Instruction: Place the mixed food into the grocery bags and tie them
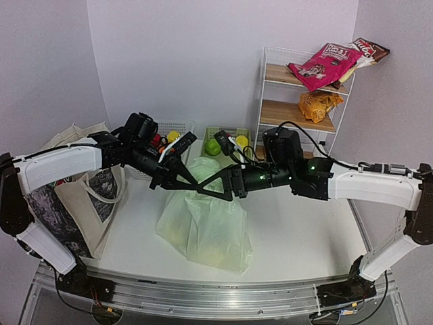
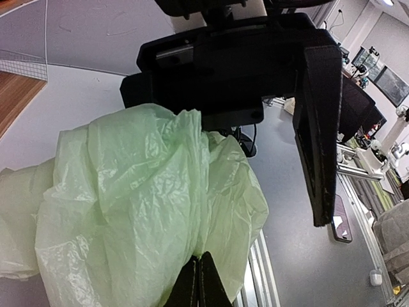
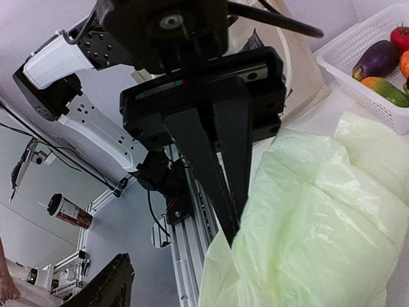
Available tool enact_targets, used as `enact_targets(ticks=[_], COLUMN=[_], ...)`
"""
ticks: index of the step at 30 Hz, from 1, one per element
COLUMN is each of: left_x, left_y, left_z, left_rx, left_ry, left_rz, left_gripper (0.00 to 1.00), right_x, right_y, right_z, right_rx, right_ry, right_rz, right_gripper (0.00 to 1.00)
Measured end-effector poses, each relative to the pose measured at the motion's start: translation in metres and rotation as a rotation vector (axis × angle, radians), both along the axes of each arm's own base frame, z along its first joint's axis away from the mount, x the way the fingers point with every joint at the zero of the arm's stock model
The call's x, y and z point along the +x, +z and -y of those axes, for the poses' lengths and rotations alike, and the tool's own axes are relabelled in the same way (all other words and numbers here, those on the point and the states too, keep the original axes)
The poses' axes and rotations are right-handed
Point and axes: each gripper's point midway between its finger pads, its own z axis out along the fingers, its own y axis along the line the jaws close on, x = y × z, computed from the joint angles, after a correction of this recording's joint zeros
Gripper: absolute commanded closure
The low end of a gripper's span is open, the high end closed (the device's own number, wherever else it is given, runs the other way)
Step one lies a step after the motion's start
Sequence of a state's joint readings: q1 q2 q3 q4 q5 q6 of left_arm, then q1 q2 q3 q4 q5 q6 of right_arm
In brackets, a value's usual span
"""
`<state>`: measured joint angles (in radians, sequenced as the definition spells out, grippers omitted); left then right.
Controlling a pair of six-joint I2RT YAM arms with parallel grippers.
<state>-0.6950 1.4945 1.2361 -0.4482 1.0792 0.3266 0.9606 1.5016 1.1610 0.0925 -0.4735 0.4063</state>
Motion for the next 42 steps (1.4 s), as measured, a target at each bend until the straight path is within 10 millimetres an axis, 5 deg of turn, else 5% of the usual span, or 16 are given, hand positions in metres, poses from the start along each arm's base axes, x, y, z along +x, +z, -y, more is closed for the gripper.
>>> enact_targets(ticks=[3,7,14,17,21,24,37,42], left_x=[-0.003,-0.007,-0.010,-0.011,-0.013,-0.014,-0.014,-0.014], left_y=[0.003,0.007,0.003,0.002,0.005,0.008,0.015,0.013], left_z=[-0.001,-0.002,-0.003,-0.004,-0.004,-0.003,0.000,0.002], left_rx=[-0.003,-0.009,0.005,0.007,-0.005,-0.022,-0.050,-0.040], left_ry=[-0.019,-0.045,-0.070,-0.075,-0.086,-0.095,-0.096,-0.090], left_rz=[0.023,0.040,0.045,0.042,0.030,0.023,-0.006,0.003], left_gripper=[1.00,1.00,1.00,0.98,0.74,0.69,0.80,0.99], right_x=[0.004,0.009,0.011,0.011,0.009,0.007,0.005,0.006], right_y=[0.002,0.001,-0.004,-0.001,-0.002,-0.001,0.013,0.012], right_z=[0.006,0.013,0.013,0.009,0.008,0.007,0.002,-0.002], right_rx=[-0.015,-0.038,-0.074,-0.071,-0.070,-0.068,-0.009,0.004], right_ry=[-0.035,-0.069,-0.077,-0.064,-0.044,-0.036,-0.025,-0.019], right_rz=[0.008,0.014,-0.012,-0.014,-0.027,-0.043,-0.103,-0.124], right_gripper=[0.39,0.68,1.00,1.00,1.00,1.00,1.00,1.00])
